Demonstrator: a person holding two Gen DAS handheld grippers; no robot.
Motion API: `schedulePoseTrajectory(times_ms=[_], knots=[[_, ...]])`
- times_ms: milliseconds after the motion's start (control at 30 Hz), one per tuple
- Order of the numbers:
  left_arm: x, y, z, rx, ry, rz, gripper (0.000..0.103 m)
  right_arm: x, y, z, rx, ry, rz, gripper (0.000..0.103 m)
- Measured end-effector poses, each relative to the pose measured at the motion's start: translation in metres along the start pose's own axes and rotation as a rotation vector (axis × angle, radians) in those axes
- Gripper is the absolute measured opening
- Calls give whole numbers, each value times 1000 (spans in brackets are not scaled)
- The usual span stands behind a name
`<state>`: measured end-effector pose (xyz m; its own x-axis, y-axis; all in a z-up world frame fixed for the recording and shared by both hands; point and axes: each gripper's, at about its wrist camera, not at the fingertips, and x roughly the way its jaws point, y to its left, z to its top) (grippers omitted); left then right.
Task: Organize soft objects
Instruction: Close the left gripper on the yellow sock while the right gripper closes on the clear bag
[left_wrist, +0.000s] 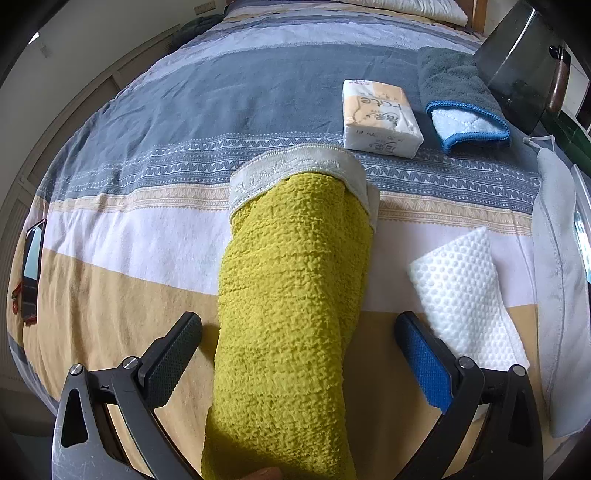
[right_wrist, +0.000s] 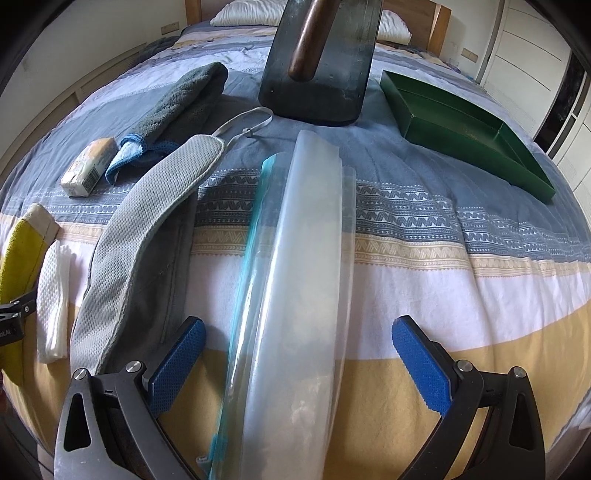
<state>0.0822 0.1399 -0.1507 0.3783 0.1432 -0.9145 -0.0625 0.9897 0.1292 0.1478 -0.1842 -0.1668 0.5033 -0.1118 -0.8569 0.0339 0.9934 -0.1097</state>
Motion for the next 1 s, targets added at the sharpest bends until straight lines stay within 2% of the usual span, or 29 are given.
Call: schedulePoseTrajectory(times_ms=[300,700,900,1000], knots=[[9,2,2,7,43,-15,102,6,-3,2,20,11,23,98],[8,-1,3,32,37,0,102,2,1,0,13,12,41,86],[6,-6,-1,31,40,-4,101,0,1,-2,12,7,49,76],[6,-5,-1,25,47,-11,100,-2,1,-2,12,2,51,66]])
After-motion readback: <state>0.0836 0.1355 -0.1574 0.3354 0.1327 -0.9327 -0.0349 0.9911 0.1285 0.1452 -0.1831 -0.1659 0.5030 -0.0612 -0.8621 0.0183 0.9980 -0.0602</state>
